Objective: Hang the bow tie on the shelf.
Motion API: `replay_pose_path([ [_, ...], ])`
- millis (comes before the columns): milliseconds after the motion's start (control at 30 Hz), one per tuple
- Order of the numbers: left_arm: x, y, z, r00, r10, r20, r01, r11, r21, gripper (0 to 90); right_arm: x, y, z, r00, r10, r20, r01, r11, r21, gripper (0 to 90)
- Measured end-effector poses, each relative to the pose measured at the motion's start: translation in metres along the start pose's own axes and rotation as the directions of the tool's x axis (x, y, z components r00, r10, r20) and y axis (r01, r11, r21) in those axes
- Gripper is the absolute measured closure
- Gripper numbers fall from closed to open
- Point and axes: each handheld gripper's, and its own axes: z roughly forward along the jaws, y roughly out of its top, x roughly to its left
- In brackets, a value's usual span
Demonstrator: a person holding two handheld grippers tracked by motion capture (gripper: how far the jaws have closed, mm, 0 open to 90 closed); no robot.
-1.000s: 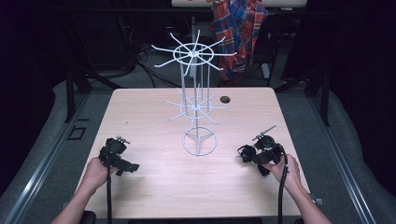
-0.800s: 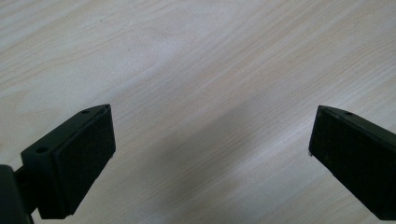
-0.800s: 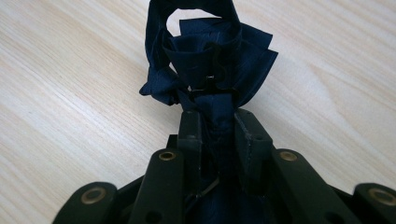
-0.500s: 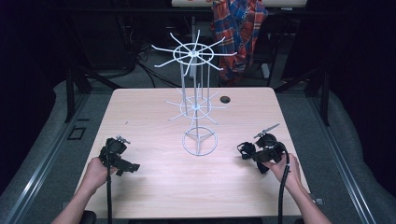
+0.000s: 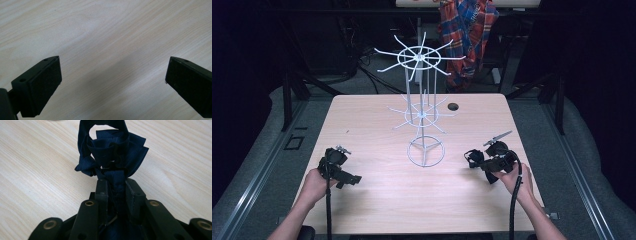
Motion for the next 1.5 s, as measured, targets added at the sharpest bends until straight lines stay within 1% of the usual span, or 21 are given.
replay_pose_path([
  [100, 0.0, 0.0, 0.0, 1.0, 0.0, 0.003, 0.0, 1.0, 0.003, 0.6, -0.001, 0.0, -0.001, 0.9999, 0.007, 0.007, -0.007, 1.0, -0.016, 74.1],
  [233, 0.0, 0.0, 0.0, 1.0, 0.0, 0.003, 0.0, 1.0, 0.004, 0.6, -0.002, 0.001, -0.004, 0.9999, 0.007, 0.009, -0.006, 1.0, -0.019, 74.1],
  [267, 0.0, 0.0, 0.001, 1.0, 0.001, 0.003, -0.001, 1.0, 0.004, 0.6, -0.002, 0.001, -0.003, 0.9999, 0.015, 0.005, -0.015, 0.999, -0.032, 74.1],
  [300, 0.0, 0.0, 0.001, 1.0, 0.0, 0.003, 0.0, 1.0, 0.004, 0.6, -0.001, 0.002, -0.004, 0.9999, 0.011, 0.0, -0.011, 1.0, -0.028, 74.1],
  [367, -0.001, 0.0, 0.001, 1.0, 0.004, 0.003, -0.004, 1.0, 0.002, 0.6, 0.0, 0.002, -0.004, 1.0, -0.002, 0.007, 0.002, 1.0, -0.023, 74.2],
  [400, -0.001, -0.001, 0.001, 1.0, 0.003, 0.003, -0.003, 1.0, 0.002, 0.6, 0.001, 0.003, -0.004, 1.0, 0.0, 0.002, 0.0, 0.999, -0.034, 74.1],
  [467, 0.0, -0.001, 0.001, 1.0, 0.003, 0.0, -0.003, 1.0, 0.0, 0.6, 0.002, 0.004, -0.005, 1.0, -0.006, 0.003, 0.006, 1.0, -0.03, 74.1],
  [500, 0.0, -0.002, 0.0, 1.0, 0.0, 0.002, 0.0, 1.0, 0.003, 0.7, 0.003, 0.005, -0.006, 1.0, 0.002, -0.001, -0.002, 0.999, -0.045, 74.1],
  [567, 0.001, -0.003, 0.0, 1.0, -0.002, 0.001, 0.002, 1.0, 0.002, 0.7, 0.003, 0.006, -0.006, 0.9999, 0.001, -0.016, -0.002, 0.999, -0.045, 74.1],
  [600, 0.001, -0.003, 0.0, 1.0, -0.002, 0.001, 0.002, 1.0, 0.002, 0.7, 0.003, 0.007, -0.006, 1.0, -0.001, -0.008, 0.0, 0.999, -0.046, 74.1],
  [700, 0.0, -0.002, 0.0, 1.0, 0.002, 0.001, -0.002, 1.0, 0.002, 0.7, 0.004, 0.01, -0.006, 0.9998, 0.004, -0.017, -0.005, 0.998, -0.058, 74.1],
  [767, 0.0, -0.002, 0.0, 1.0, 0.003, 0.002, -0.003, 1.0, 0.004, 0.7, 0.005, 0.012, -0.007, 0.9999, -0.005, -0.015, 0.004, 0.998, -0.056, 74.1],
  [833, 0.0, -0.002, 0.0, 1.0, 0.003, 0.001, -0.003, 1.0, 0.002, 0.7, 0.005, 0.013, -0.008, 0.9998, -0.002, -0.018, 0.0, 0.998, -0.064, 74.1],
  [900, 0.0, -0.003, 0.0, 1.0, 0.001, 0.0, -0.001, 1.0, 0.004, 0.7, 0.004, 0.015, -0.01, 0.9997, -0.001, -0.023, -0.001, 0.997, -0.083, 74.1],
  [967, 0.0, -0.003, 0.0, 1.0, 0.001, 0.0, -0.001, 1.0, 0.003, 0.7, 0.002, 0.016, -0.012, 0.9998, -0.001, -0.02, -0.001, 0.997, -0.081, 74.1],
  [1000, 0.0, -0.003, 0.0, 1.0, 0.001, 0.0, -0.001, 1.0, 0.003, 0.7, 0.002, 0.017, -0.012, 0.9996, 0.009, -0.026, -0.012, 0.996, -0.089, 74.1],
  [1067, 0.0, -0.003, 0.0, 1.0, 0.002, -0.001, -0.002, 1.0, 0.004, 0.7, 0.001, 0.018, -0.014, 0.9996, 0.013, -0.024, -0.015, 0.995, -0.095, 74.1],
  [1200, 0.0, -0.003, 0.0, 1.0, 0.001, -0.002, -0.001, 1.0, 0.004, 0.7, 0.0, 0.021, -0.016, 0.9996, 0.007, -0.027, -0.009, 0.994, -0.107, 74.1],
  [1233, 0.0, -0.003, 0.0, 1.0, 0.002, -0.002, -0.002, 1.0, 0.005, 0.7, 0.0, 0.023, -0.017, 0.9996, 0.008, -0.026, -0.011, 0.992, -0.122, 74.1],
  [1333, 0.0, -0.003, -0.001, 1.0, 0.001, -0.002, -0.001, 1.0, 0.003, 0.7, 0.001, 0.028, -0.019, 0.9993, 0.01, -0.036, -0.015, 0.991, -0.136, 74.1],
  [1500, 0.0, -0.003, -0.001, 1.0, -0.001, -0.001, 0.001, 1.0, 0.004, 0.7, 0.001, 0.037, -0.022, 0.9991, 0.017, -0.039, -0.023, 0.987, -0.161, 74.1],
])
